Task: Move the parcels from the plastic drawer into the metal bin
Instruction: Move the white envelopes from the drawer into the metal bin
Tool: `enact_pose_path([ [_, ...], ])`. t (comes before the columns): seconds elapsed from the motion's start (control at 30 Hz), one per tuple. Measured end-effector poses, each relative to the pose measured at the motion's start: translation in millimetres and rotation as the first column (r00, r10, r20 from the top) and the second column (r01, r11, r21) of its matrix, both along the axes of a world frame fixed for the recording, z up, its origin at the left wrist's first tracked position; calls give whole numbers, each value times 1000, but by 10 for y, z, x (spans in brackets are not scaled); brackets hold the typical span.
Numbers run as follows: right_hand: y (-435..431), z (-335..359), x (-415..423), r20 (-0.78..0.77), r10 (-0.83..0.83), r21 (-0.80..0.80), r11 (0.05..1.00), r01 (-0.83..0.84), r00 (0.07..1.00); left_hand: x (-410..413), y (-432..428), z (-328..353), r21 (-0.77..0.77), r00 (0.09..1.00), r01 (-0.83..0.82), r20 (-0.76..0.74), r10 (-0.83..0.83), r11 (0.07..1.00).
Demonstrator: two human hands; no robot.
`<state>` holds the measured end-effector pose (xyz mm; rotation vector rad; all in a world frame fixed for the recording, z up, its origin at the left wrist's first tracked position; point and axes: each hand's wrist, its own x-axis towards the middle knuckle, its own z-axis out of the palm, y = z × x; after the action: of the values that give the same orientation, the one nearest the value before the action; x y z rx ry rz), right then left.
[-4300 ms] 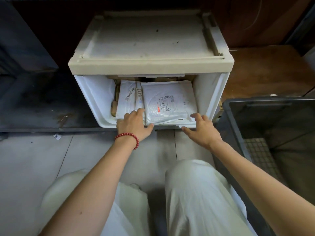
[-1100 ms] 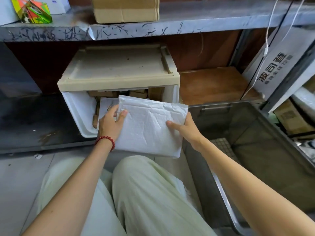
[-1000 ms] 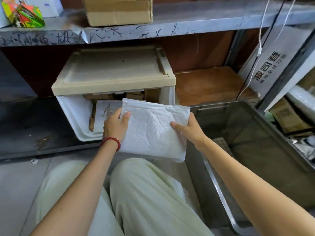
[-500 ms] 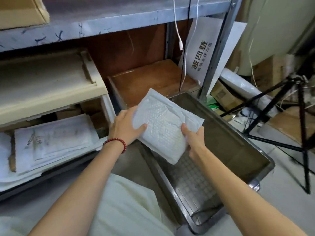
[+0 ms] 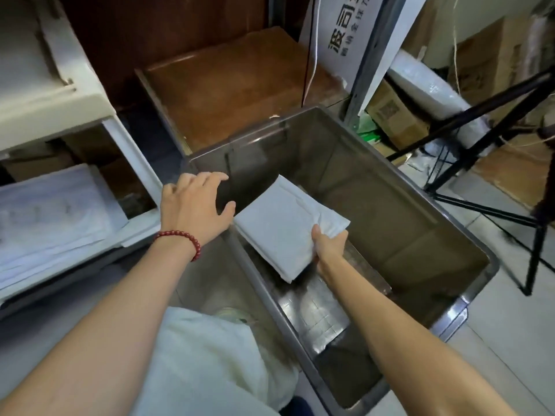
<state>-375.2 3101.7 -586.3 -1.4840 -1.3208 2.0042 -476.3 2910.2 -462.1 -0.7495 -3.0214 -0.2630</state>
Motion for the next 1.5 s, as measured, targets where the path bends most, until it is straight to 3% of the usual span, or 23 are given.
enact_pose_path([
  [0.33, -272, -643, -442, 195, -3, -134, 991, 29, 981, -201, -90, -162, -3, 1000, -1, 3, 1, 1000],
  [0.53, -287, -948, -481, 357, 305, -123, 952, -279, 883, -291, -132, -224, 54, 999, -9, -44, 11, 999],
  [0.7, -187, -1000, -398, 504, 374, -76, 917, -392, 779, -295, -205, -250, 70, 999, -12, -37, 15, 997],
  [0.83, -128, -1193, -266, 475, 473, -142, 874, -466, 742, -300, -276, -268, 78, 999, -30, -34, 32, 997],
  [0.93, -224, -972, -265, 483, 538, -160, 830, -535, 691, -295, -281, -259, 64, 999, -23, -25, 25, 998],
  [1.0, -226, -807, -227, 605, 602, -72, 694, -717, 522, -269, -302, -242, 65, 999, -32, -15, 33, 997],
  [1.07, -195, -597, -165, 776, 556, 36, 434, -900, 299, -253, -336, -235, 67, 999, -47, 5, 46, 997],
  [1.13, -155, -371, -114, 877, 439, 121, 188, -975, 194, -220, -377, -231, 61, 998, -64, 31, 63, 996],
  [1.23, -117, -3, -121, 904, 353, 254, 6, -967, 240, -82, -483, -214, 51, 993, -107, 48, 105, 993],
  [1.4, -240, 597, -251, 833, 348, 490, -101, -866, 431, 191, -802, -244, -35, 976, -194, 93, 196, 980],
  [1.5, -405, 868, -283, 819, 357, 537, -198, -820, 450, 297, -1060, -141, -105, 956, -246, 140, 259, 964],
])
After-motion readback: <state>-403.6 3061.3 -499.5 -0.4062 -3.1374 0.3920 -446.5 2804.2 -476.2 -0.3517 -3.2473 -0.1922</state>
